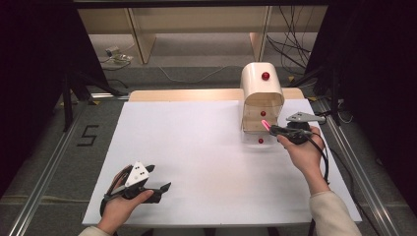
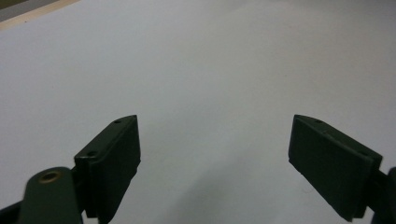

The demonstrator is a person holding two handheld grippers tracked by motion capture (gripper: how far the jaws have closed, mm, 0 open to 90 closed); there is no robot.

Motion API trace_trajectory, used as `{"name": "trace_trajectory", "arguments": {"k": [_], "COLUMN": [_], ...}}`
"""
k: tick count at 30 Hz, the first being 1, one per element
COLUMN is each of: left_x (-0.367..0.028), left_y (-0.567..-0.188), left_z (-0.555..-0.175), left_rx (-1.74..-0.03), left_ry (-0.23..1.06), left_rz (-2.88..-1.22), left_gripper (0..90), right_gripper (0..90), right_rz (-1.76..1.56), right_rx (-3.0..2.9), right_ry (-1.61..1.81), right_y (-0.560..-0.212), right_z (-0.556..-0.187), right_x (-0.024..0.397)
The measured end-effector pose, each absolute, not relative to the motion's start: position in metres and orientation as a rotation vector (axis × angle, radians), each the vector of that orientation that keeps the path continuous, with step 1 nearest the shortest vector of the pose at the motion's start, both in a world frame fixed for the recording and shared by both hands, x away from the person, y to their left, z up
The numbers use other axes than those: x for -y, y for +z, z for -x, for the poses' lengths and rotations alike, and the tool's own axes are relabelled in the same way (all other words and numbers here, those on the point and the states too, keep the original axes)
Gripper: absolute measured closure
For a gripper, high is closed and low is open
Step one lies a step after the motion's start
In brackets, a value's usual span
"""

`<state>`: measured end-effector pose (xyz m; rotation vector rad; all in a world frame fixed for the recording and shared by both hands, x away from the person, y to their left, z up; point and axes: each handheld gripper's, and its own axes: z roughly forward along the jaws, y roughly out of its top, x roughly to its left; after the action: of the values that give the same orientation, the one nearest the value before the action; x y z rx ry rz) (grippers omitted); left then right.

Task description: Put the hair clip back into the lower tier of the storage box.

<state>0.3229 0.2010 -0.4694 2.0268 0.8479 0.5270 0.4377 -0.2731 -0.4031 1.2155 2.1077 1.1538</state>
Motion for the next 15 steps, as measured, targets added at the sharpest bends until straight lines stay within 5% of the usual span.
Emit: {"name": "trace_trajectory", "arguments": {"k": [15], "left_x": [-0.201], "left_y": [-0.47], "left_z": [-0.323], "left_rx": [-0.847], "left_ry": [0.524], "left_rz": [-2.025], "left_gripper": [16.7], "right_gripper": [82.7], "right_rz": [-1.233], "right_rx": [-2.115], "right_ry": [1.147], "right_y": [-0.406], "right_z": [-0.449], "right_x": [0.27]}}
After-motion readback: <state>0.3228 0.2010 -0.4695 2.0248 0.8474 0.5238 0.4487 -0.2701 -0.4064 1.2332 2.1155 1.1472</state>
